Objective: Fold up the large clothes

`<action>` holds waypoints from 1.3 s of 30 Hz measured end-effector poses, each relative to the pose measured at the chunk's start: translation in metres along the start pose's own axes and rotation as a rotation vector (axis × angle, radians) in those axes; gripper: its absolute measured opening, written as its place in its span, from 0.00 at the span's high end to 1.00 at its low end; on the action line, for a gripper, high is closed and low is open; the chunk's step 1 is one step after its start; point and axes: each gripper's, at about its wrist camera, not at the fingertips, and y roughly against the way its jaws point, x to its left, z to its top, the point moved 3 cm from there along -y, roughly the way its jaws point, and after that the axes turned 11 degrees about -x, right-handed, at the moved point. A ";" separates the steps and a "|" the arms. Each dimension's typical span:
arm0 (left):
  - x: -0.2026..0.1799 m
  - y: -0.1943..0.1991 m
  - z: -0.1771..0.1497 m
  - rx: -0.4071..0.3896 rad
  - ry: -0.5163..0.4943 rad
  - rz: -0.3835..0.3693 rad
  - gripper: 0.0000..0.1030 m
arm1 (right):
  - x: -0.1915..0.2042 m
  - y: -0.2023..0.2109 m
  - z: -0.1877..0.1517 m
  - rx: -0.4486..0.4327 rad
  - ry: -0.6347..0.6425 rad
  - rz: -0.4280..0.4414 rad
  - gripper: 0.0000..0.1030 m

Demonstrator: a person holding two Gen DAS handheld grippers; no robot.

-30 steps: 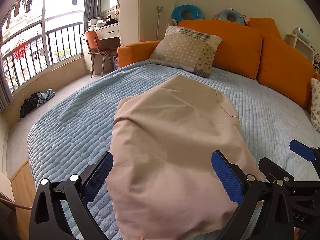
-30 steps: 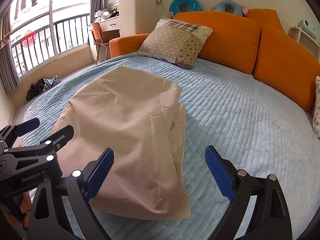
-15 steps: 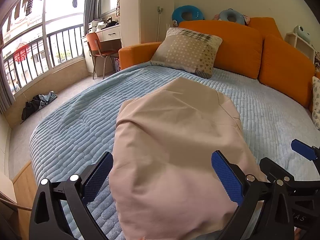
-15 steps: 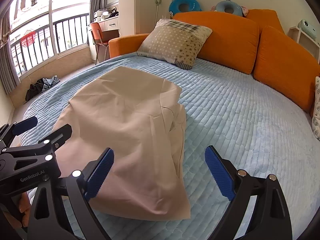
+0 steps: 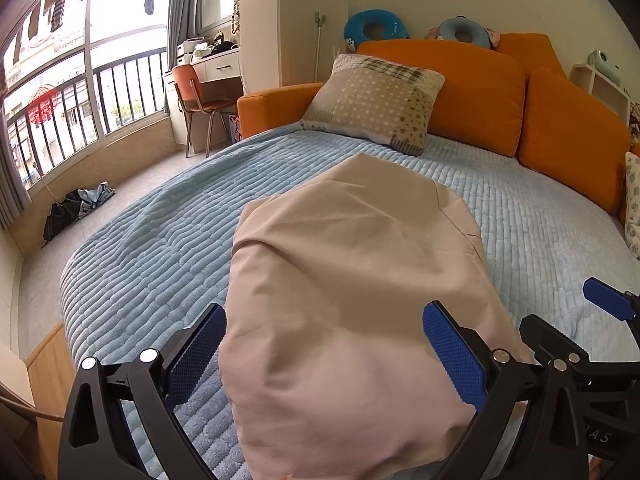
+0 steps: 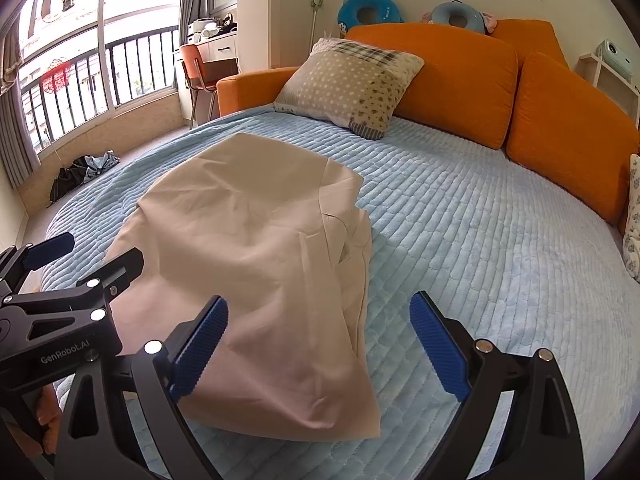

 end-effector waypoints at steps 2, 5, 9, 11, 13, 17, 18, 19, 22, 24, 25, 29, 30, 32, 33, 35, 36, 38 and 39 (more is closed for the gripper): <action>-0.001 0.000 0.000 0.000 -0.003 0.000 0.03 | 0.000 0.000 0.000 0.002 -0.002 -0.002 0.11; 0.000 0.000 0.000 0.002 0.002 -0.002 0.03 | -0.001 0.001 0.000 0.002 -0.004 -0.003 0.11; -0.001 -0.003 0.001 0.003 0.000 -0.006 0.03 | -0.002 0.001 0.001 0.002 0.000 -0.006 0.11; -0.001 -0.003 0.001 0.001 -0.001 -0.008 0.03 | -0.002 0.001 0.001 0.001 0.000 -0.006 0.12; -0.001 -0.003 0.002 0.001 -0.001 -0.011 0.03 | -0.003 0.002 0.000 0.002 -0.002 -0.007 0.11; -0.003 -0.004 0.002 0.001 -0.007 -0.013 0.03 | -0.004 0.002 0.000 0.005 -0.002 -0.009 0.11; -0.003 -0.004 0.002 0.000 -0.009 -0.013 0.03 | -0.004 0.002 0.000 0.005 -0.003 -0.009 0.11; -0.003 -0.004 0.003 -0.001 -0.010 -0.014 0.03 | -0.005 0.003 0.000 0.004 -0.004 -0.011 0.11; -0.003 -0.004 0.003 -0.003 -0.011 -0.012 0.03 | -0.005 0.003 0.000 0.005 -0.005 -0.011 0.11; -0.003 -0.003 0.004 -0.004 -0.012 -0.011 0.03 | -0.005 0.003 0.000 0.004 -0.004 -0.011 0.11; -0.003 -0.003 0.004 -0.006 -0.013 -0.011 0.03 | -0.005 0.003 0.000 0.003 -0.004 -0.011 0.11; -0.004 -0.003 0.004 -0.004 -0.012 -0.011 0.03 | -0.005 0.003 0.000 0.005 -0.004 -0.011 0.11; -0.004 -0.004 0.004 -0.002 -0.011 -0.011 0.03 | -0.005 0.003 0.000 0.005 -0.003 -0.011 0.11; -0.004 -0.005 0.004 0.001 -0.008 -0.016 0.03 | -0.006 0.004 0.000 0.005 -0.005 -0.015 0.11; -0.004 -0.005 0.004 0.002 -0.007 -0.017 0.03 | -0.007 0.005 0.000 0.006 -0.005 -0.016 0.11; -0.005 -0.005 0.004 0.003 -0.006 -0.018 0.03 | -0.007 0.005 0.001 0.007 -0.005 -0.020 0.11; -0.005 -0.005 0.004 0.001 -0.007 -0.018 0.03 | -0.007 0.004 0.002 0.007 -0.004 -0.021 0.11; -0.006 -0.004 0.004 0.000 -0.014 -0.013 0.03 | -0.007 0.003 0.001 0.011 -0.005 -0.022 0.11; -0.006 -0.004 0.003 -0.003 -0.019 -0.009 0.03 | -0.007 0.003 0.001 0.015 -0.007 -0.020 0.11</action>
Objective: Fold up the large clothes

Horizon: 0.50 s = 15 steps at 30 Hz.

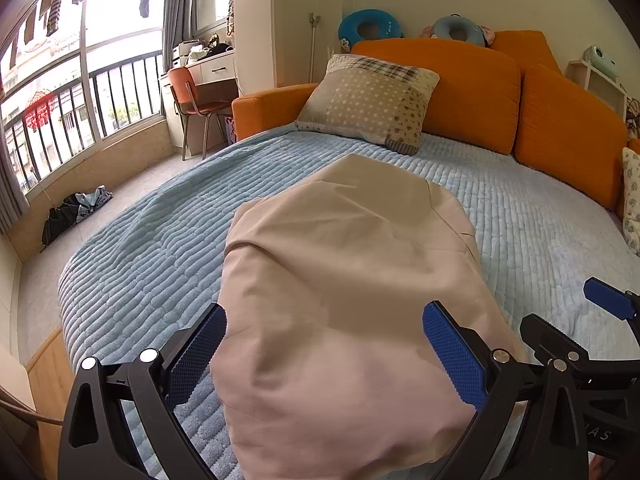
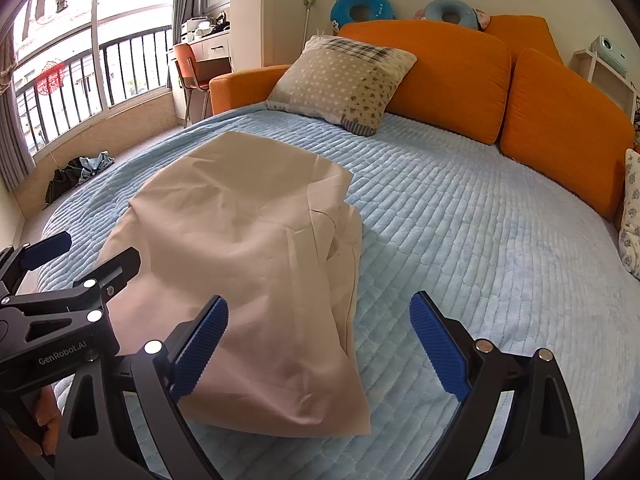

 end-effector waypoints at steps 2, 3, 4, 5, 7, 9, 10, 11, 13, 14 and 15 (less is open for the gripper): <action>-0.001 0.002 0.000 -0.016 -0.016 0.009 0.04 | 0.000 -0.001 -0.001 0.003 -0.004 0.002 0.11; -0.001 0.003 0.001 -0.019 -0.018 0.009 0.04 | 0.000 -0.001 -0.001 0.002 -0.006 0.002 0.11; -0.001 0.003 0.001 -0.019 -0.015 0.008 0.04 | 0.000 -0.001 -0.001 0.001 -0.011 0.003 0.11; 0.000 0.003 0.001 -0.019 -0.010 0.006 0.04 | 0.001 -0.001 -0.001 0.002 -0.012 0.005 0.11; 0.000 0.004 0.001 -0.025 -0.008 0.008 0.04 | 0.001 -0.002 0.000 0.001 -0.010 0.002 0.11; 0.000 0.004 0.001 -0.029 -0.008 0.008 0.04 | 0.001 -0.002 0.000 0.000 -0.011 0.002 0.11; 0.000 0.005 0.002 -0.034 -0.012 0.008 0.05 | 0.001 -0.002 0.000 -0.002 -0.013 0.003 0.11; 0.000 0.005 0.002 -0.034 -0.018 0.011 0.05 | 0.002 -0.003 0.000 -0.002 -0.012 0.001 0.11; 0.000 0.006 0.003 -0.036 -0.022 0.015 0.05 | 0.001 -0.003 0.000 -0.002 -0.016 0.001 0.11; 0.000 0.006 0.003 -0.033 -0.020 0.010 0.06 | 0.001 -0.002 0.000 -0.002 -0.015 0.003 0.11; 0.000 0.005 0.003 -0.030 -0.018 0.007 0.06 | 0.002 -0.002 0.000 -0.003 -0.015 0.002 0.11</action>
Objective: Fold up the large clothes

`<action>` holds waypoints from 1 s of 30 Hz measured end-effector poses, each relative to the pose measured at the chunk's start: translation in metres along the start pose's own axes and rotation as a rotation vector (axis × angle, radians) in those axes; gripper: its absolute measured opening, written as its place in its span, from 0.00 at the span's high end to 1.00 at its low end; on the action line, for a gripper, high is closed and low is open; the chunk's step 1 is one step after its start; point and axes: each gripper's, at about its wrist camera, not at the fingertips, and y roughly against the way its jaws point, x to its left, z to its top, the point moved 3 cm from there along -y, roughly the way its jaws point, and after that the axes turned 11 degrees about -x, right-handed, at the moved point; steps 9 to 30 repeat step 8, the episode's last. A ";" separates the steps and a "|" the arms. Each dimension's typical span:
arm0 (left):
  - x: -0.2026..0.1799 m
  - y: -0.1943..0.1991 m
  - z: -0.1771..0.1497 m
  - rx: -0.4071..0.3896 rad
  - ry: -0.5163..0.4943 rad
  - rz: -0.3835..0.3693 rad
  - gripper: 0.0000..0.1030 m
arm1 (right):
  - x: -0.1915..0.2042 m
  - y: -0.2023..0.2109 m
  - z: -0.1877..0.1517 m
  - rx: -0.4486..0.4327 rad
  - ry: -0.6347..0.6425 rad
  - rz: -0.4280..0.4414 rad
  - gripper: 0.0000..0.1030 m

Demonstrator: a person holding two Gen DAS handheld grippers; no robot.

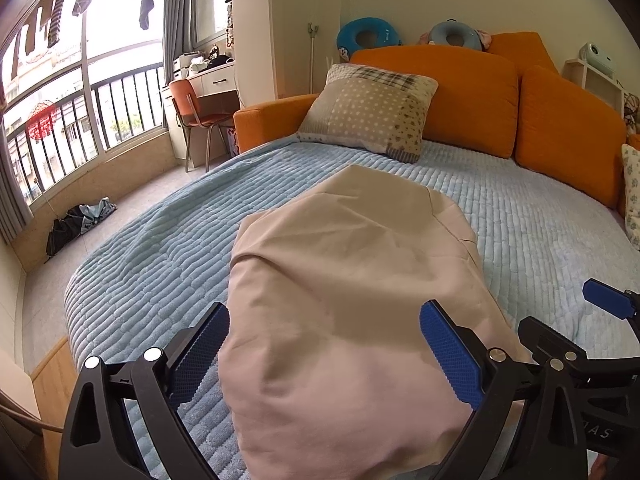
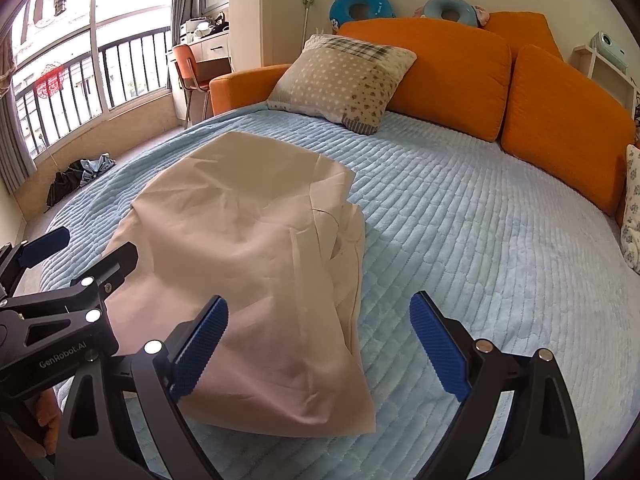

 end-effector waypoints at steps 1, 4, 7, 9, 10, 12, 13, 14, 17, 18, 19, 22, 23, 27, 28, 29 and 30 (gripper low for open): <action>0.000 0.000 0.000 0.000 0.004 -0.002 0.06 | 0.001 0.000 0.000 -0.001 0.002 -0.002 0.11; -0.001 -0.002 -0.001 0.022 0.016 -0.055 0.16 | 0.002 0.000 0.001 -0.003 0.010 -0.005 0.11; -0.005 -0.002 -0.002 0.012 -0.010 -0.042 0.18 | 0.004 -0.001 0.000 0.002 0.014 -0.008 0.11; -0.006 0.000 -0.002 0.010 -0.015 -0.038 0.18 | 0.004 -0.001 0.000 0.003 0.014 -0.009 0.12; -0.006 0.000 -0.002 0.010 -0.015 -0.038 0.18 | 0.004 -0.001 0.000 0.003 0.014 -0.009 0.12; -0.006 0.000 -0.002 0.010 -0.015 -0.038 0.18 | 0.004 -0.001 0.000 0.003 0.014 -0.009 0.12; -0.006 0.000 -0.002 0.010 -0.015 -0.038 0.18 | 0.004 -0.001 0.000 0.003 0.014 -0.009 0.12; -0.006 0.000 -0.002 0.010 -0.015 -0.038 0.18 | 0.004 -0.001 0.000 0.003 0.014 -0.009 0.12; -0.006 0.000 -0.002 0.010 -0.015 -0.038 0.18 | 0.004 -0.001 0.000 0.003 0.014 -0.009 0.12; -0.006 0.000 -0.002 0.010 -0.015 -0.038 0.18 | 0.004 -0.001 0.000 0.003 0.014 -0.009 0.12; -0.006 0.000 -0.002 0.010 -0.015 -0.038 0.18 | 0.004 -0.001 0.000 0.003 0.014 -0.009 0.12; -0.006 0.000 -0.002 0.010 -0.015 -0.038 0.18 | 0.004 -0.001 0.000 0.003 0.014 -0.009 0.12; -0.006 0.000 -0.002 0.010 -0.015 -0.038 0.18 | 0.004 -0.001 0.000 0.003 0.014 -0.009 0.12; -0.006 0.000 -0.002 0.010 -0.015 -0.038 0.18 | 0.004 -0.001 0.000 0.003 0.014 -0.009 0.12; -0.006 0.000 -0.002 0.010 -0.015 -0.038 0.18 | 0.004 -0.001 0.000 0.003 0.014 -0.009 0.12; -0.006 0.000 -0.002 0.010 -0.015 -0.038 0.18 | 0.004 -0.001 0.000 0.003 0.014 -0.009 0.12; -0.006 0.000 -0.002 0.010 -0.015 -0.038 0.18 | 0.004 -0.001 0.000 0.003 0.014 -0.009 0.12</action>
